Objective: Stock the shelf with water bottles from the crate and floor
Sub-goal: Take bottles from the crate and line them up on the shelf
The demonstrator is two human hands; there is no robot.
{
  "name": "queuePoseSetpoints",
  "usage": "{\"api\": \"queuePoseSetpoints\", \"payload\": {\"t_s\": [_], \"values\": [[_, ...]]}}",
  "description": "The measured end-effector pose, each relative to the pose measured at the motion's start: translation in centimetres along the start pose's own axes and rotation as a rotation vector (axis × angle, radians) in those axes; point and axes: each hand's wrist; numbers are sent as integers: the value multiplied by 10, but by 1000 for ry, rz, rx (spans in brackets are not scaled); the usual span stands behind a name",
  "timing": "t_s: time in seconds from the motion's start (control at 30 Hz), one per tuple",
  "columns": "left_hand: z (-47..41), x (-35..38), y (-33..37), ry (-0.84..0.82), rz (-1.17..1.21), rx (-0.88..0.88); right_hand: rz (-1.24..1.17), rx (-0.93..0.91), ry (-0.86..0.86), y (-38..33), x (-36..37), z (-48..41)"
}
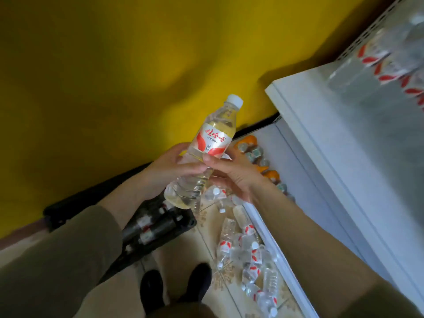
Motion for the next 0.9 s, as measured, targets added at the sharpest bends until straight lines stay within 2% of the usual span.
{"api": "queuePoseSetpoints", "payload": {"t_s": [0.17, 0.33, 0.5, 0.7, 0.9], "values": [[-38, 76, 59, -26, -102, 59, -7, -20, 117, -48, -79, 26], [-74, 138, 105, -32, -162, 112, -129, -136, 240, -80, -143, 45], [-118, 194, 140, -33, -344, 298, -156, -237, 442, -104, -204, 45], [-198, 248, 159, -100, -543, 390, -30, -378, 748, -103, -282, 22], [-263, 295, 159, -212, -407, 274, 36, -471, 982, -101, -344, -9]]}}
Point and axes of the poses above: each hand's wrist, its own z-axis away from the middle knuckle, its own x-axis out of the palm, y = z × x, and after that the axes turned 9 degrees about -x, right-handed
